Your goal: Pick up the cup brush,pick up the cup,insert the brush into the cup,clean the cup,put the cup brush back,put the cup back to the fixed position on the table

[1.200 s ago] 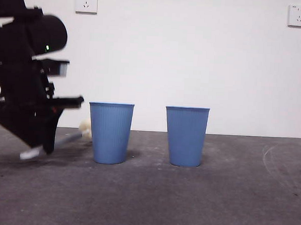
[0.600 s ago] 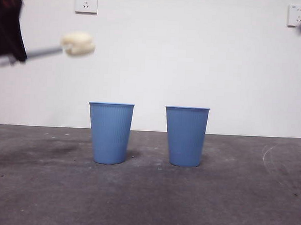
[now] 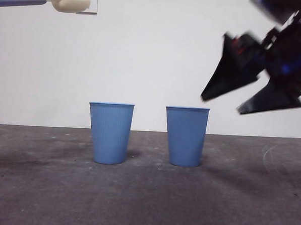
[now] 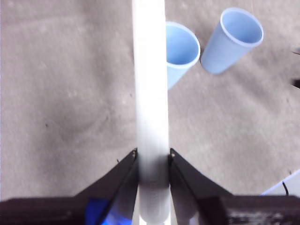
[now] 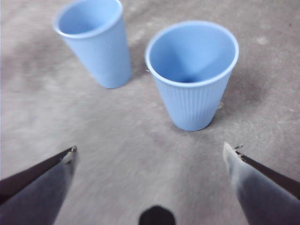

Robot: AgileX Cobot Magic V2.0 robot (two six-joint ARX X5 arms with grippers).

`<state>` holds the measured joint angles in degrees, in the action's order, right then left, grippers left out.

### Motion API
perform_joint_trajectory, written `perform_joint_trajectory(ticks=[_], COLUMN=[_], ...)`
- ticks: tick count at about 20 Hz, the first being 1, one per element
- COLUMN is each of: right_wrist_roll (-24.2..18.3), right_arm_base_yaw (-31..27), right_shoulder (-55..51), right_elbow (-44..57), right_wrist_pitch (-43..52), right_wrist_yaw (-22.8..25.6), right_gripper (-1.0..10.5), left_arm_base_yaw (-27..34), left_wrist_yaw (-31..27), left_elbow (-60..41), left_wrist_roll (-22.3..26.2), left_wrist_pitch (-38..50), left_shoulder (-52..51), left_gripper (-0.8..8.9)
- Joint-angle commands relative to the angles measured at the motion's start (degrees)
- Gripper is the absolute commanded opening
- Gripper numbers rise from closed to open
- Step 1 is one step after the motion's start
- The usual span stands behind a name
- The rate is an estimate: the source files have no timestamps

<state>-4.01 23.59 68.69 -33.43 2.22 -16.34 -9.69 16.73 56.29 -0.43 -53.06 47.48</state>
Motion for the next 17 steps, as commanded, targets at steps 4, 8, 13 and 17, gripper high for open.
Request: perform_joint_trajectory(ticks=[4,8,13,17], right_wrist_roll=[2.9,4.5,5.9,6.6], right_arm_base_yaw=[0.9,0.9,0.9,0.9], right_shoulder=[11.0,19.5,26.5,31.1], right_elbow=[2.8,2.8,2.8,2.4], right_wrist_pitch=[16.9,27.1,36.7,42.4], right_wrist_yaw=[3.1,3.4,4.1,4.4], right_gripper=[5.4,5.4,5.4,5.4], left_arm_base_yaw=[0.1,0.1,0.1,0.1], left_wrist_yaw=[0.2,0.2,0.2,0.2], left_elbow=[-0.3,-0.3,-0.3,-0.3], left_wrist_roll=[1.9,2.2,2.2,2.2], left_wrist_pitch=[-1.4,-1.7,-1.7,-1.7], left_shoulder=[-0.2,-0.2,-0.2,-0.2], left_gripper=[-0.09,-0.09,-0.09,-0.09])
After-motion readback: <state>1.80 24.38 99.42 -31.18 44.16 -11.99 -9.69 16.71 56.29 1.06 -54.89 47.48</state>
